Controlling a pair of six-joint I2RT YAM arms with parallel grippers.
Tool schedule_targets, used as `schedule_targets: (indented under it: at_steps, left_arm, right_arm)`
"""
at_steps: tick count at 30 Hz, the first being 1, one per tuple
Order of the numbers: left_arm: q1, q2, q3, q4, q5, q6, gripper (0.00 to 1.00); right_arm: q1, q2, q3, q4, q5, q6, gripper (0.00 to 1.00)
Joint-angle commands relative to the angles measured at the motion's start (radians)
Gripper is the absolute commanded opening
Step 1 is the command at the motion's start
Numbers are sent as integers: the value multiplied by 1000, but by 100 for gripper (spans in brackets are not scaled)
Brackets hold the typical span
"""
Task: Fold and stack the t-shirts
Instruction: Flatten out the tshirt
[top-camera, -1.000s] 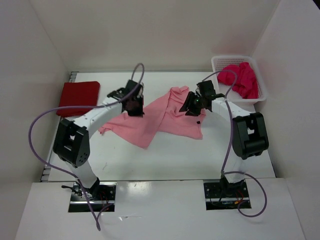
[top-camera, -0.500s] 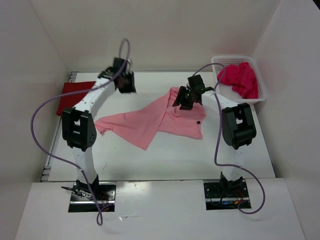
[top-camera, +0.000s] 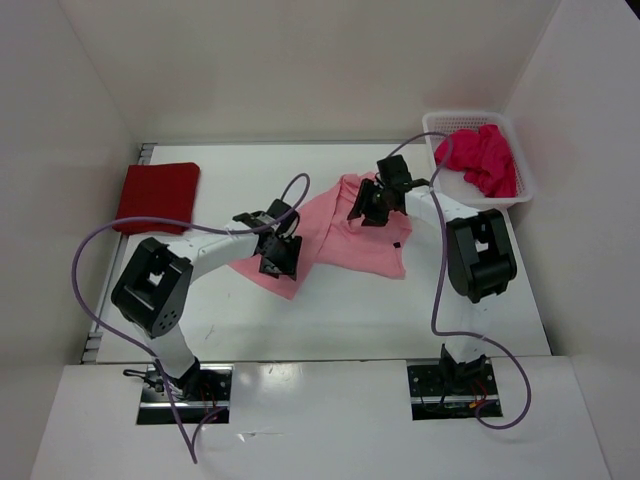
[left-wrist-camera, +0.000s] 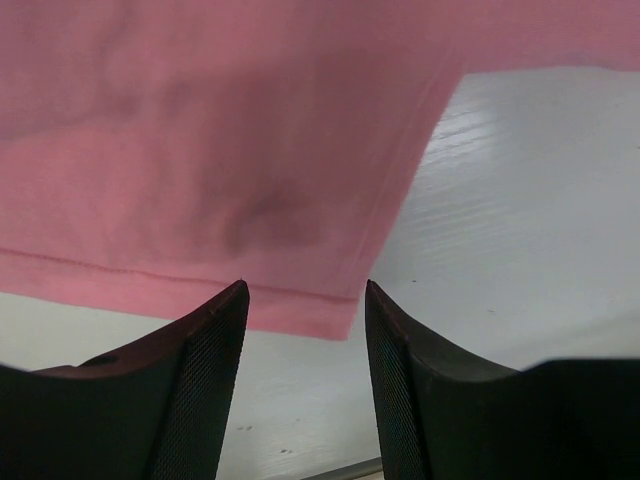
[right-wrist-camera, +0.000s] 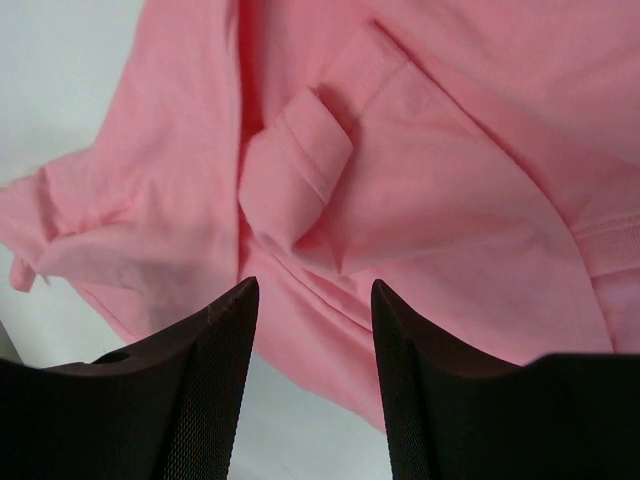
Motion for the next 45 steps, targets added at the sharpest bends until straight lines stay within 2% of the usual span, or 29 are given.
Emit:
schedule_targets:
  at_steps: [1,6,14,15,17,19,20,22,26,31,32,34,37,41,44,45]
  left_arm:
    - [-28,17,-2,57,-19,-27,58]
    - [-48,36,-23,66,35,-18,59]
    - [-69,57,-57,57,26,0,60]
    - [-69,68,-66,57,26,0,57]
    - [-69,80,-66,57,10,9,43]
    - [-69,80,-66,57,-25,9,21]
    - [-69,80,-55,45,-43,9,7]
    - [-69,60,-23,26,-91,9,0]
    - [-48,-2,29,-12,-114,9,0]
    - [49,-76,152,-53,-102,31,0]
    - [66,-90,169,-66,-102,31,0]
    - [116,-99,210,-66,-88,40,0]
    - [190,-90,251,-43,-53,40,0]
    - [297,-24,402,-6,-31,31,0]
    - [383,86,602,-6,-20,22,0]
    - [399,152,711,5,-31,22,0]
  right_arm:
    - [3,13,79,20,15,-1,55]
    - [3,85,138,0,15,-10,55]
    - [12,128,173,-9,6,-10,55]
    - [12,137,173,-9,-3,-1,55]
    - [21,149,182,-9,-3,-1,55]
    - [21,159,193,-9,-13,-1,51]
    - [21,159,203,-9,-13,-1,51]
    - [21,177,214,-9,-23,-1,50]
    - [31,199,225,-9,-52,-1,43]
    - [31,208,234,-19,-63,-1,22]
    - [31,194,234,-19,-63,-1,14]
    - [31,168,210,-19,-63,-1,9]
    - [40,124,167,-41,-63,-1,6]
    - [70,-51,28,-51,-40,-1,4]
    - [101,-180,-83,-77,-19,-1,4]
    - [112,-214,-114,-77,-19,-1,4]
